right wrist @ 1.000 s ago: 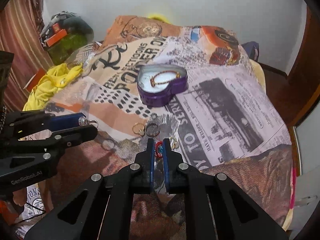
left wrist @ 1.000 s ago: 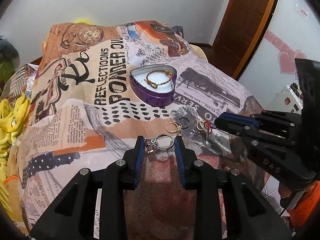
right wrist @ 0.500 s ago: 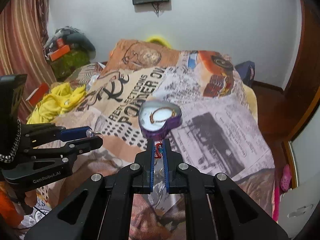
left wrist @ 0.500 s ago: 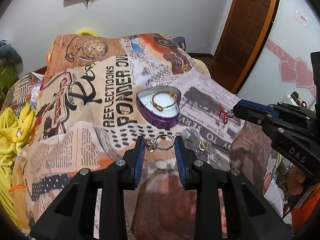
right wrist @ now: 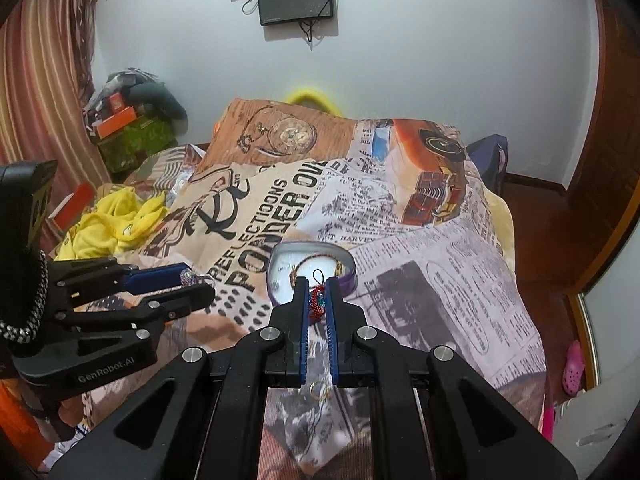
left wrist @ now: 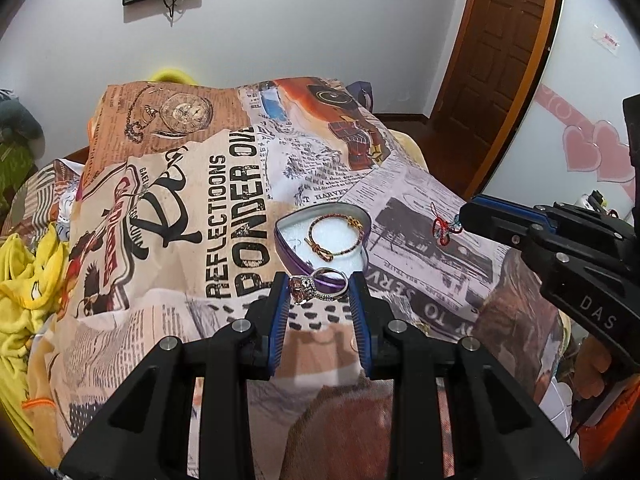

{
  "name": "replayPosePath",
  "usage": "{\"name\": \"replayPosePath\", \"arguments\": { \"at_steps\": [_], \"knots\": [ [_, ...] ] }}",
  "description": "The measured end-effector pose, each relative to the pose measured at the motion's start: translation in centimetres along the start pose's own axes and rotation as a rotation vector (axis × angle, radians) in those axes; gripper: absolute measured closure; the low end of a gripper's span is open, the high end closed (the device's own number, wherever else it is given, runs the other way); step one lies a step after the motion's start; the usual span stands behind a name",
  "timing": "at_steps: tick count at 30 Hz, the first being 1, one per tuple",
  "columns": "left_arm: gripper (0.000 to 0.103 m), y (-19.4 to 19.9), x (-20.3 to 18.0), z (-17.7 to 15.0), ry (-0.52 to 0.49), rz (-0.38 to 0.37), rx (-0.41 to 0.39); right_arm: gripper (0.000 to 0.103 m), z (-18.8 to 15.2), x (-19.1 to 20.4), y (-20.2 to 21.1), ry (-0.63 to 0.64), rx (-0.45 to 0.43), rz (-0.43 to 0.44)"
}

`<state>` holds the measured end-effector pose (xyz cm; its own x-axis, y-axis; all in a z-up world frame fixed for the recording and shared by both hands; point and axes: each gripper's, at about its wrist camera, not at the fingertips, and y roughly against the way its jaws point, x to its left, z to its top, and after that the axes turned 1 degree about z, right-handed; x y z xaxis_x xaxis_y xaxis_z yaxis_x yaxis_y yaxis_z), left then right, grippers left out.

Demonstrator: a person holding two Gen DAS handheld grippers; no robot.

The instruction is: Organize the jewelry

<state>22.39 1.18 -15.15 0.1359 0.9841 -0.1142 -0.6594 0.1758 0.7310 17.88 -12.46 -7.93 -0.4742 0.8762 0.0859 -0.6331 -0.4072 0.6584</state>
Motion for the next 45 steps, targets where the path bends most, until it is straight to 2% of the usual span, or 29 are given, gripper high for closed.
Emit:
{"name": "replayPosePath", "arguments": {
  "at_steps": [15, 22, 25, 30, 45],
  "knots": [
    [0.074, -4.1, 0.9, 2.2, 0.007, 0.002, 0.030, 0.096, 2.4, -0.4, -4.1, 0.000, 0.009, 0.044],
    [0.074, -6.3, 0.9, 3.2, 0.001, -0.012, 0.052, 0.096, 2.6, -0.6, -6.0, -0.029, 0.041, 0.081],
    [0.074, -7.3, 1.0, 3.4, 0.001, -0.033, 0.071, 0.096, 2.5, -0.7, -6.9, -0.023, 0.064, 0.075],
    [0.074, -9.0, 0.9, 3.4, -0.019, -0.029, 0.100, 0.096, 2.2, -1.1, -8.0, -0.015, 0.101, 0.069],
    [0.074, -9.7, 0.8, 3.6, -0.043, -0.017, 0.109, 0.096, 2.3, -1.8, -8.5, -0.015, 0.113, 0.057]
  ]
}}
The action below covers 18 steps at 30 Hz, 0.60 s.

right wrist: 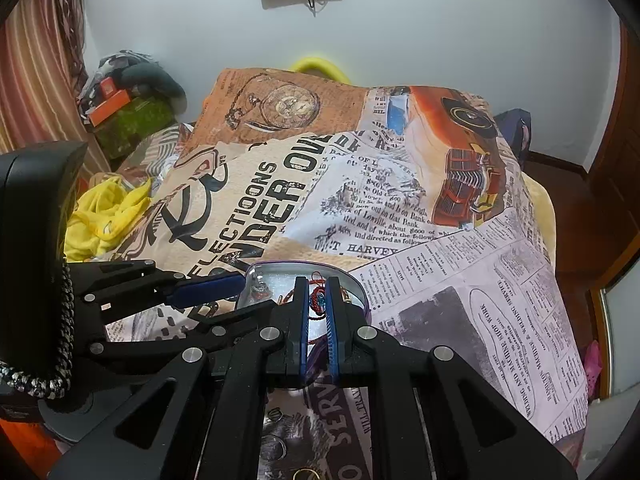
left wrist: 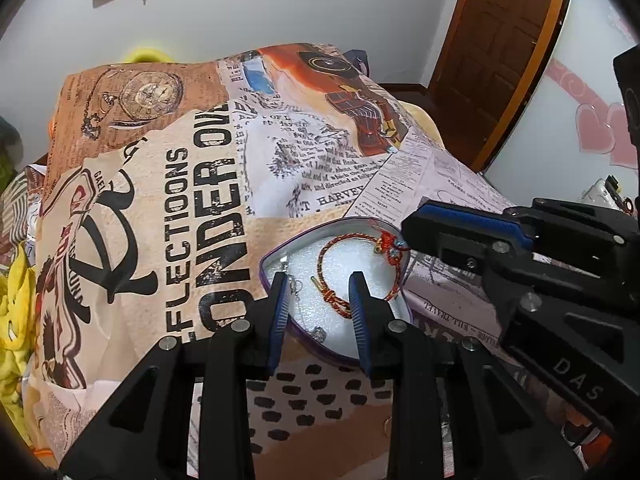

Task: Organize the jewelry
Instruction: 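Lower the red beaded earring into the tin and open the right tool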

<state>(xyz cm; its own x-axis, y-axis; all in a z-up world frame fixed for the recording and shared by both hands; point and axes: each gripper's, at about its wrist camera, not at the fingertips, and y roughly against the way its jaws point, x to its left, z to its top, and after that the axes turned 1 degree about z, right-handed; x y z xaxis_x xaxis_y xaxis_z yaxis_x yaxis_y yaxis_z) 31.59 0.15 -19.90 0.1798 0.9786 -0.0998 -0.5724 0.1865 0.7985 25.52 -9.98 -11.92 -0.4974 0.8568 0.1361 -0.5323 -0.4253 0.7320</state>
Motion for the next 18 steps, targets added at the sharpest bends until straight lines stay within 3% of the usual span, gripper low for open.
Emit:
{"name": "replayPosePath", "arguments": {
  "at_steps": [18],
  "knots": [
    [0.073, 4.0, 3.9, -1.1, 0.069, 0.088, -0.067, 0.096, -0.1, 0.8, -1.3, 0.011, 0.034, 0.016]
  ]
}}
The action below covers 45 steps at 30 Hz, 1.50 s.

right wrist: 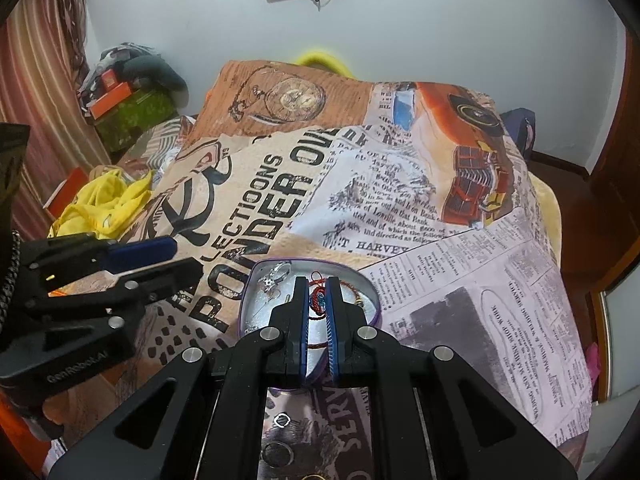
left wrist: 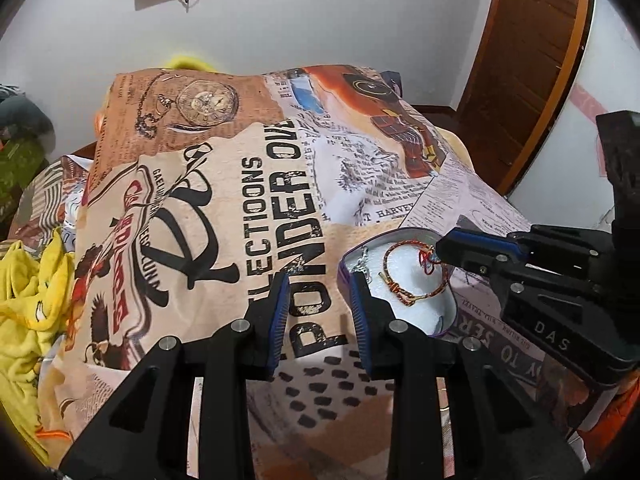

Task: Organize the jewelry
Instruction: 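Lower the red beaded earring into the tin and open the right tool, then move the right tool to the gold hoop ring and close around it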

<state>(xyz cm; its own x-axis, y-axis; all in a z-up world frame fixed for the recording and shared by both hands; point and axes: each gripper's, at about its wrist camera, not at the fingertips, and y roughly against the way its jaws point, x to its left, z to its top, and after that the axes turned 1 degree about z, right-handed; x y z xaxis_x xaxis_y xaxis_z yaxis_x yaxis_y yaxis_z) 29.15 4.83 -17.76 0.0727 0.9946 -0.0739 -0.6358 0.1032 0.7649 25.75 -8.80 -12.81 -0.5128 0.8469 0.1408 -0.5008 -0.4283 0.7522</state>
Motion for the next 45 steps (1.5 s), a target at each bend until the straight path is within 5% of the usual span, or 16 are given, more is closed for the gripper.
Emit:
{"name": "replayPosePath", "arguments": {
  "at_steps": [12, 27, 33, 45],
  "knots": [
    [0.073, 1.3, -0.3, -0.4, 0.000, -0.003, -0.011, 0.085, -0.4, 0.5, 0.3, -0.005, 0.026, 0.003],
    [0.068, 6.5, -2.6, -1.3, -0.026, -0.006, -0.067, 0.084, -1.8, 1.6, 5.1, 0.018, -0.020, -0.033],
    [0.066, 8.6, -3.9, -2.3, -0.041, -0.013, -0.082, 0.067, -2.7, 1.8, 7.7, 0.012, -0.059, -0.045],
    [0.058, 10.4, -5.7, -5.2, -0.077, -0.013, -0.062, 0.067, -5.9, 1.5, 10.2, -0.005, -0.063, -0.091]
  ]
}}
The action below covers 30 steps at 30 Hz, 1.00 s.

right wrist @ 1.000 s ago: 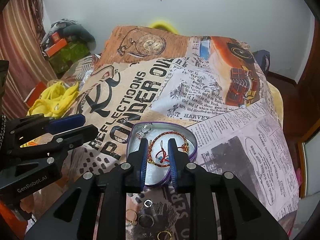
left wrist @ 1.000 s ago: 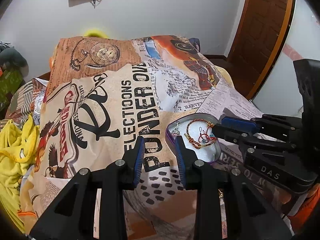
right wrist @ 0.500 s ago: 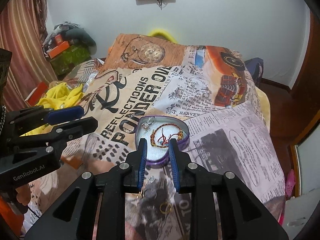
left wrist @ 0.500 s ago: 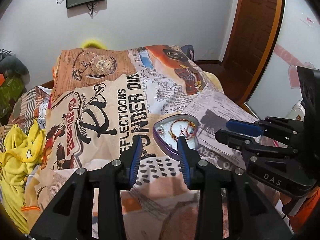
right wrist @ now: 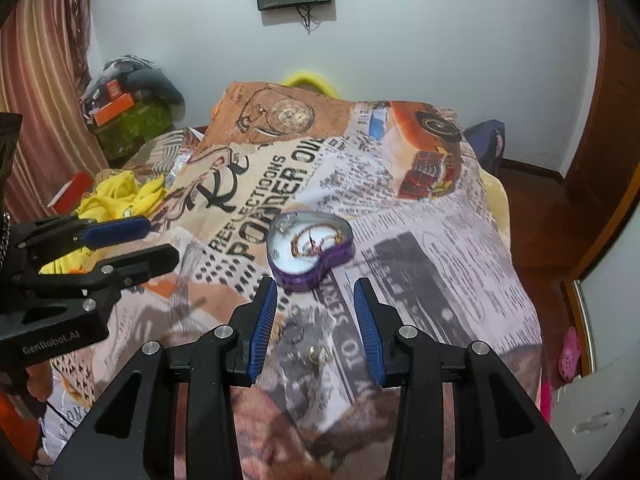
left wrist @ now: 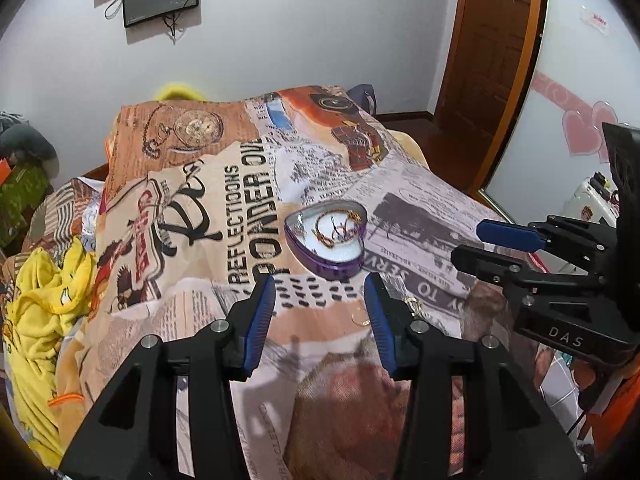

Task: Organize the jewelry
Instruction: 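Move the right tool to the gold hoop ring and close around it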

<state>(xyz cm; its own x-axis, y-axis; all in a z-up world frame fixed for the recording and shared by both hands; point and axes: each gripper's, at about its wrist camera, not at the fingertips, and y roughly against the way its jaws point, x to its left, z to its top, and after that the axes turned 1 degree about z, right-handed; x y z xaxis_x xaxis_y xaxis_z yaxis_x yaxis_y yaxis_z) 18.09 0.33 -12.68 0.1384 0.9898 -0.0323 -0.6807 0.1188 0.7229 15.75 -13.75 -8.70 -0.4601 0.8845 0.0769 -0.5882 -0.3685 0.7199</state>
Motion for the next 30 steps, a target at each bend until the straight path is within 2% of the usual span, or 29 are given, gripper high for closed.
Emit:
{"name": "replayPosePath", "arguments": {
  "at_steps": [6, 22, 30],
  "knots": [
    [0.058, -1.2, -0.3, -1.6, 0.024, -0.026, 0.050, 0.067, -1.7, -0.6, -0.6, -0.026, 0.045, -0.005],
    [0.058, -5.6, -0.5, -3.9, 0.014, -0.055, 0.168, 0.067, -5.6, -0.7, -5.9, -0.023, 0.215, -0.005],
    [0.058, -6.7, -0.3, -4.1, 0.025, -0.071, 0.187, 0.067, -5.7, -0.5, -6.8, 0.004, 0.212, -0.013]
  ]
}}
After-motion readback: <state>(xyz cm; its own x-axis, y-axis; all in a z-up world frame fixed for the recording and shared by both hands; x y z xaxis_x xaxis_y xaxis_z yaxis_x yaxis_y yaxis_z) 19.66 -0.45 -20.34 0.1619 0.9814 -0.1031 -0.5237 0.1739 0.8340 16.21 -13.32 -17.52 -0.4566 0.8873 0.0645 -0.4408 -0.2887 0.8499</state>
